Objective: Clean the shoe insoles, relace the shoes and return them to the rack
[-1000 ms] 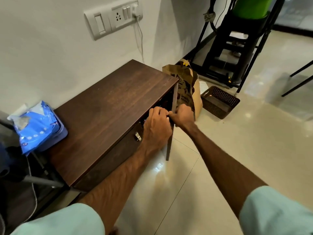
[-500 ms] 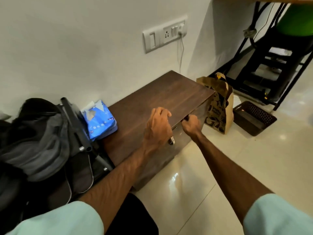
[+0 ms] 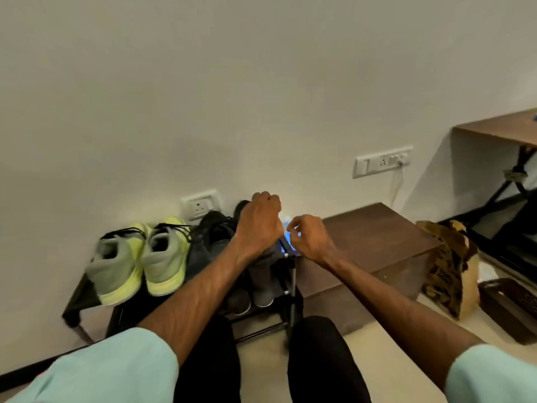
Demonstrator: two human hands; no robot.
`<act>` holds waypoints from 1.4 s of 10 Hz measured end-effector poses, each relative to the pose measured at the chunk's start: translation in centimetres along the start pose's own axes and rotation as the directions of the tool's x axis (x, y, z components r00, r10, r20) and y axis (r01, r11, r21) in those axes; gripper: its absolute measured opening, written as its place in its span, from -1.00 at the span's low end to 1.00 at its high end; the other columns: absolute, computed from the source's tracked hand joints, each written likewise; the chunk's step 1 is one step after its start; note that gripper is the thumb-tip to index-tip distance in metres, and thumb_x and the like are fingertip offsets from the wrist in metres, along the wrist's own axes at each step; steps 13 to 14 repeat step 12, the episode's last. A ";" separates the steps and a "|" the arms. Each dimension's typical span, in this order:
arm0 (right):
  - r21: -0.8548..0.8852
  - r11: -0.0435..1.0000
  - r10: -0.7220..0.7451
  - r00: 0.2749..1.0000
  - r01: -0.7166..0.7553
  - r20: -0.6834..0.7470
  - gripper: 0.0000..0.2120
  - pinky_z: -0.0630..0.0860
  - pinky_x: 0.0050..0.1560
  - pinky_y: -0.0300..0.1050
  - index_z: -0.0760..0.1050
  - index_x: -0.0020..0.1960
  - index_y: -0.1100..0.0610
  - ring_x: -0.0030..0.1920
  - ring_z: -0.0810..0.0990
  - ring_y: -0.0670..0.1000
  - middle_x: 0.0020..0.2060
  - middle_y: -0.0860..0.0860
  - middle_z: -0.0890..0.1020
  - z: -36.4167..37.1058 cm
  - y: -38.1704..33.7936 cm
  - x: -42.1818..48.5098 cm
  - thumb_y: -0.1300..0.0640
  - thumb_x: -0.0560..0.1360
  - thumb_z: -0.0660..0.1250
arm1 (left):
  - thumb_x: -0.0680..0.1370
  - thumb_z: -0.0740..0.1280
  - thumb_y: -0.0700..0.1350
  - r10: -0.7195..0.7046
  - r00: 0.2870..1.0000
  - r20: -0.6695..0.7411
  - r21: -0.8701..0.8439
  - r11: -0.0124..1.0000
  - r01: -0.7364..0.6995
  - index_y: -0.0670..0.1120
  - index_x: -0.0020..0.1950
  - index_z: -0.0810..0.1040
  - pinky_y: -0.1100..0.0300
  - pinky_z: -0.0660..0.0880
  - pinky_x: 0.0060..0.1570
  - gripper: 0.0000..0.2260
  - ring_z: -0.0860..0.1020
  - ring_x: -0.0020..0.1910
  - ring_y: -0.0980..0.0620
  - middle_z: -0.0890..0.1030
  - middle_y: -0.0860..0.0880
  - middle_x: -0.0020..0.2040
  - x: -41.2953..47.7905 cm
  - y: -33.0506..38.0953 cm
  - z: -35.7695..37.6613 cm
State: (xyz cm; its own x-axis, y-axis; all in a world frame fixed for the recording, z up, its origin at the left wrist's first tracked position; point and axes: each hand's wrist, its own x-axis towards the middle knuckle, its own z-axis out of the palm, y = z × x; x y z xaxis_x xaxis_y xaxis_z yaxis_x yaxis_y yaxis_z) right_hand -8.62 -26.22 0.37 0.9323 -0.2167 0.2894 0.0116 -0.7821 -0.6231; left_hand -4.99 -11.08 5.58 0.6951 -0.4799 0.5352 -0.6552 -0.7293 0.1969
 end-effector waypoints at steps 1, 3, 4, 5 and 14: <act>-0.009 0.993 -0.114 0.991 0.113 -0.063 -0.73 0.62 -0.11 0.03 0.64 -0.19 0.10 -0.18 0.67 0.06 -0.24 0.02 0.71 -0.8 -5.2 0.7 -0.01 0.43 0.23 | 0.44 0.31 -0.26 -0.024 0.999 -0.037 0.034 0.999 0.025 -0.14 0.05 0.58 0.03 0.43 -0.07 -0.79 0.49 0.09 -0.14 0.57 -0.12 0.02 -0.1 -2.9 -5.0; 0.006 0.953 -0.289 0.918 0.302 -0.271 -0.84 0.48 -0.09 -0.10 0.63 -0.11 0.13 -0.13 0.57 -0.02 -0.17 -0.02 0.65 -1.1 -10.5 9.6 0.07 0.55 0.35 | 0.51 0.34 -0.26 -0.009 0.983 -0.182 0.071 0.997 0.023 -0.12 0.12 0.59 0.15 0.50 -0.05 -0.80 0.53 0.10 -0.03 0.59 -0.06 0.09 5.9 -9.5 -8.1; -0.053 0.901 -0.409 0.803 0.430 -0.433 -0.90 0.35 -0.11 -0.28 0.62 -0.06 0.15 -0.11 0.48 -0.10 -0.13 -0.02 0.62 -2.5 -13.0 17.4 0.13 0.56 0.36 | 0.54 0.37 -0.26 0.130 0.962 -0.239 0.106 0.989 -0.108 -0.12 0.14 0.59 0.24 0.50 -0.14 -0.81 0.57 0.04 0.00 0.61 -0.04 0.09 12.3 -11.5 -9.1; -0.156 0.846 -0.505 0.670 0.511 -0.545 -0.89 0.42 -0.12 -0.25 0.62 0.01 0.15 0.00 0.51 -0.03 -0.06 -0.01 0.63 -7.7 -17.5 25.4 0.16 0.58 0.33 | 0.52 0.36 -0.30 0.262 0.894 -0.362 0.181 0.961 -0.209 -0.14 0.13 0.59 0.33 0.43 -0.26 -0.80 0.56 0.06 0.02 0.61 -0.02 0.06 21.0 -12.1 -13.3; -0.494 0.791 -0.588 0.672 0.361 -0.452 -0.28 -0.13 0.62 0.24 -0.29 0.66 0.09 0.64 -0.31 0.05 0.64 0.02 -0.30 -50.3 -54.8 47.7 -0.22 0.71 -0.03 | 0.65 0.16 0.15 0.191 0.869 -0.457 0.464 0.885 0.050 -0.12 0.66 -0.18 -0.12 0.01 0.59 -0.24 -0.19 0.65 -0.05 -0.20 -0.08 0.67 56.4 -4.0 -61.5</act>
